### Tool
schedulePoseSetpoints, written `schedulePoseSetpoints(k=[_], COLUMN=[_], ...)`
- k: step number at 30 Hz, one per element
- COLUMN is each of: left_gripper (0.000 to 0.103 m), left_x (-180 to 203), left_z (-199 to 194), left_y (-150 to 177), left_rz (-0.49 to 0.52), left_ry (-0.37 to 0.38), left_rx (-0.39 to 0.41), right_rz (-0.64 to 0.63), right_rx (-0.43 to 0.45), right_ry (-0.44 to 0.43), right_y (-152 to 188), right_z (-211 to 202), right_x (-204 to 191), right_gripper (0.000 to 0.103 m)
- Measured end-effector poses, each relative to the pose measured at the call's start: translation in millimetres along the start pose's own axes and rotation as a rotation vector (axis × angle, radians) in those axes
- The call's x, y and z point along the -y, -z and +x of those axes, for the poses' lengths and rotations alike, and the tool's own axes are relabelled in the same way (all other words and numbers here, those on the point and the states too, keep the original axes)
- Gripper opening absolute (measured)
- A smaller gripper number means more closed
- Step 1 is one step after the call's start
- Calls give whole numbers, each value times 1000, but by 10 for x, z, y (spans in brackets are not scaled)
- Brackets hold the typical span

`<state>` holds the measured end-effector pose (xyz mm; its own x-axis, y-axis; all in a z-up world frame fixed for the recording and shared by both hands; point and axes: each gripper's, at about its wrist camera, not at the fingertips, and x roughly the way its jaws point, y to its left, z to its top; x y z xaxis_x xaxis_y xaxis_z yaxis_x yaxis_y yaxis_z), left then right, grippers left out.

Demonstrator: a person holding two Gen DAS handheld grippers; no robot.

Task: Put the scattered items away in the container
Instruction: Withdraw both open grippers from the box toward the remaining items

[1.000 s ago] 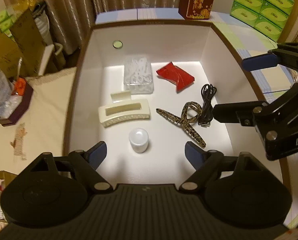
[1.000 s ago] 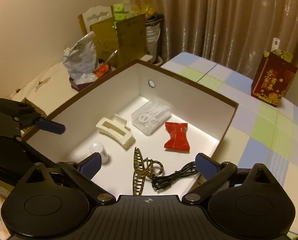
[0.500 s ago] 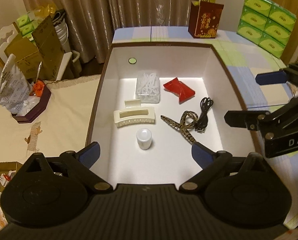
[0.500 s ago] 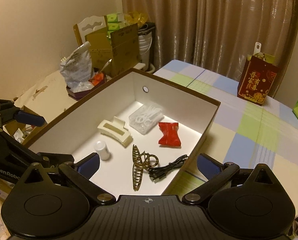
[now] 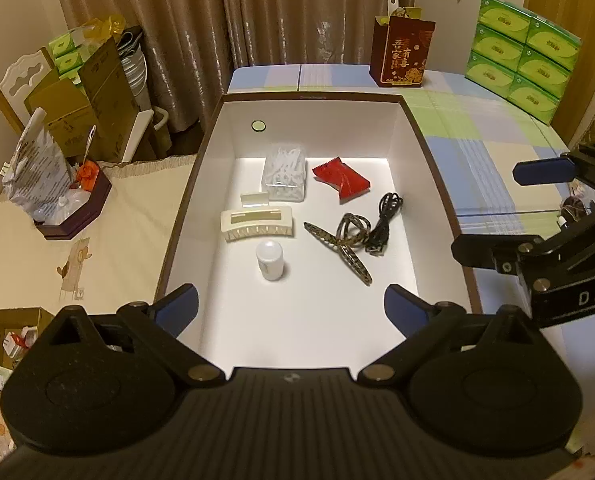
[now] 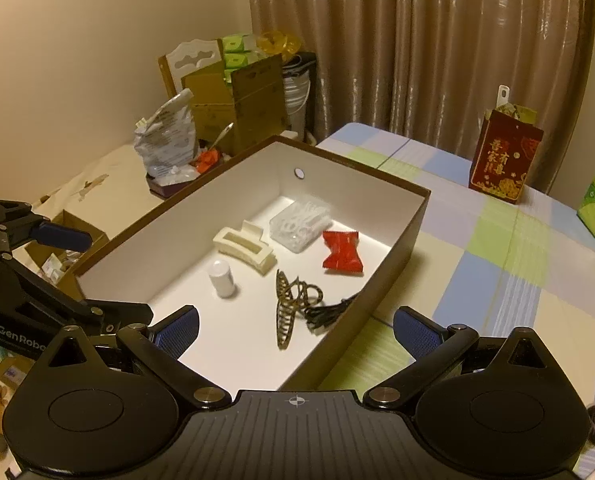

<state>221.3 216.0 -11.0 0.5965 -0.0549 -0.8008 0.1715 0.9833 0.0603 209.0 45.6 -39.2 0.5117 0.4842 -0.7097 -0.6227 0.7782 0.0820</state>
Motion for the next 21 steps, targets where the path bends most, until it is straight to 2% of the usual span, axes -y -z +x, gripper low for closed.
schedulePoseSetpoints(k=[21], left_gripper=[100], left_x=[272], left_z=[-395], left_y=[390], left_rz=[-60], left_ry=[-29], left_rx=[7], right_rz=[-69], right_rx=[-41], right_ry=[-85], right_y=[542], right_z=[-444], right_x=[-143], right_gripper=[101])
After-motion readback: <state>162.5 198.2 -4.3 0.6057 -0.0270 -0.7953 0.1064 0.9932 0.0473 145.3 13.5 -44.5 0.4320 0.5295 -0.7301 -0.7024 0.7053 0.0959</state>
